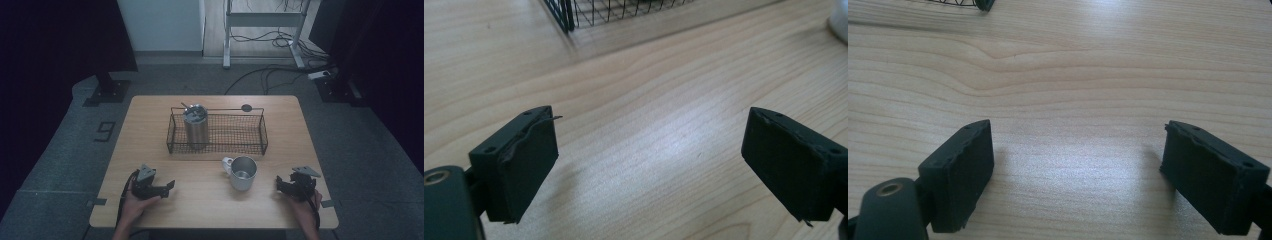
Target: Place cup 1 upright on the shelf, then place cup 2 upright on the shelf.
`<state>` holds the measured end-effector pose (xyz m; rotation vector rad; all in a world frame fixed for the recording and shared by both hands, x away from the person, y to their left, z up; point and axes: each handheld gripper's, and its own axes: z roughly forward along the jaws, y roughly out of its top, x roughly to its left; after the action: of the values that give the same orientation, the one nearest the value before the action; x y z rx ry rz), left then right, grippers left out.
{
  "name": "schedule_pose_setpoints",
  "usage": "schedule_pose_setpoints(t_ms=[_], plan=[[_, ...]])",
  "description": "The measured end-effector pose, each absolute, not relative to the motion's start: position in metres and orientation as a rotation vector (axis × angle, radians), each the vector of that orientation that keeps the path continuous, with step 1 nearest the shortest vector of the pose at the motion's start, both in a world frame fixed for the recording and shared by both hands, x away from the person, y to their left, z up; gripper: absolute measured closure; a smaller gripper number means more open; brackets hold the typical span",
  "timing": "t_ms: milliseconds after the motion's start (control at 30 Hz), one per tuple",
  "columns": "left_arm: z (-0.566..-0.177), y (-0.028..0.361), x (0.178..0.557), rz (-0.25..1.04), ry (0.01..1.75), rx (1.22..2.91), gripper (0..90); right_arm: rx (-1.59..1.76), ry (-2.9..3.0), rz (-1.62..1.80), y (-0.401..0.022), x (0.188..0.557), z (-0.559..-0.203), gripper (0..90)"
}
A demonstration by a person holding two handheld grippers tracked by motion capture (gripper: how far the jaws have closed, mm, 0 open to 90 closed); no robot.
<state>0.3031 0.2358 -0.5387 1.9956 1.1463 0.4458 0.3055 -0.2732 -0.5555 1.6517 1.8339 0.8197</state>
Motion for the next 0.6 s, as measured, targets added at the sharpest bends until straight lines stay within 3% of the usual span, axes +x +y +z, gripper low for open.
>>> schedule_pose_setpoints(t_ms=[600], plan=[[-0.542,0.233,0.304,0.456,1.151,1.992,8.5,1.625,1.801,0.935,-0.279,0.294,-0.541,13.3]])
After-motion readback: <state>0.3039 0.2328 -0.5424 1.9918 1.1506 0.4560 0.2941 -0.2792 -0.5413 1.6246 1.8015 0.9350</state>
